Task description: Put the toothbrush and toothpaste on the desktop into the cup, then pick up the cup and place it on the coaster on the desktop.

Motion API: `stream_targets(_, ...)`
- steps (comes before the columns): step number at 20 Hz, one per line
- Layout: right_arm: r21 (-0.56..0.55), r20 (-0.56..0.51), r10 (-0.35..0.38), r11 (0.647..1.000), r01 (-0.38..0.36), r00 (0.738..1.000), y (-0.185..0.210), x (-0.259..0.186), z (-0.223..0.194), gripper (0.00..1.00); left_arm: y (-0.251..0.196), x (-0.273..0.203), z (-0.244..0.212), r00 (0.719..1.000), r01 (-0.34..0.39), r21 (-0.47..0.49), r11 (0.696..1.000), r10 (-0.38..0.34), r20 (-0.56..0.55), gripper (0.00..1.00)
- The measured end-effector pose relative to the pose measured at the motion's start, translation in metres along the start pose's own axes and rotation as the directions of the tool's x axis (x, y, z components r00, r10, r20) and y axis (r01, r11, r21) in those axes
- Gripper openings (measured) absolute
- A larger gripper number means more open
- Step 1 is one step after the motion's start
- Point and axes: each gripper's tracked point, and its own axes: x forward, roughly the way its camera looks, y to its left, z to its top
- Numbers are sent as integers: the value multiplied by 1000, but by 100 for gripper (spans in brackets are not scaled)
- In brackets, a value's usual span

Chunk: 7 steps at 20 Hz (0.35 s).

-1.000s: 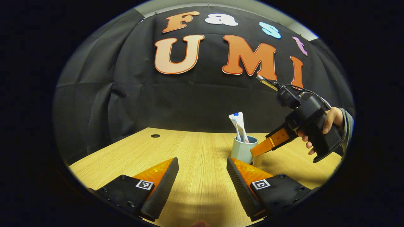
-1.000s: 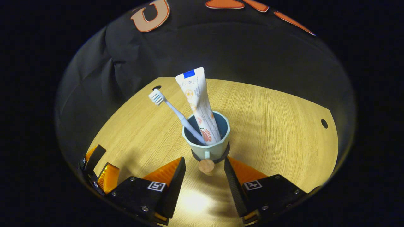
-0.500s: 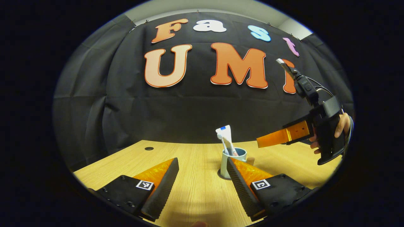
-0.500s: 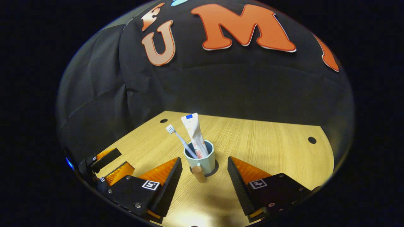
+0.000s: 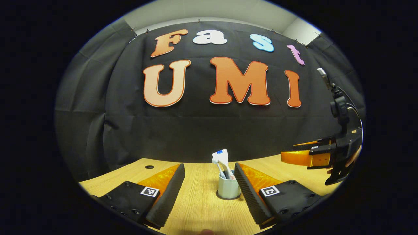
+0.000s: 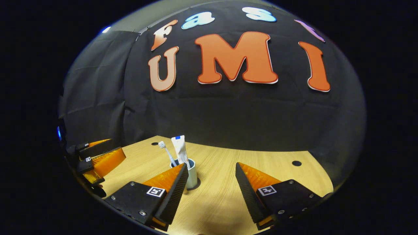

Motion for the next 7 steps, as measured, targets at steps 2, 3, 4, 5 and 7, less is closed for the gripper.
stream_targets(2,-30,44,-44,998,46,998,-11,-8,2,88,-6,-1,6,1000,-2,6,1000,2,16,96)
stream_targets(3,-36,57,-64,997,66,996,-14,-11,1,88,-8,-2,8,1000,-4,6,1000,4,25,98)
stream_targets(4,-31,66,-73,997,75,995,-16,-14,0,88,-12,-3,11,999,-4,5,1000,4,34,98)
stream_targets(5,-23,71,-76,997,78,995,-17,-17,-3,88,-13,-4,13,999,-7,4,1000,7,42,98)
stream_targets(7,-21,81,-82,996,84,993,-20,-21,-7,88,-17,-3,17,999,-12,5,1000,12,51,95)
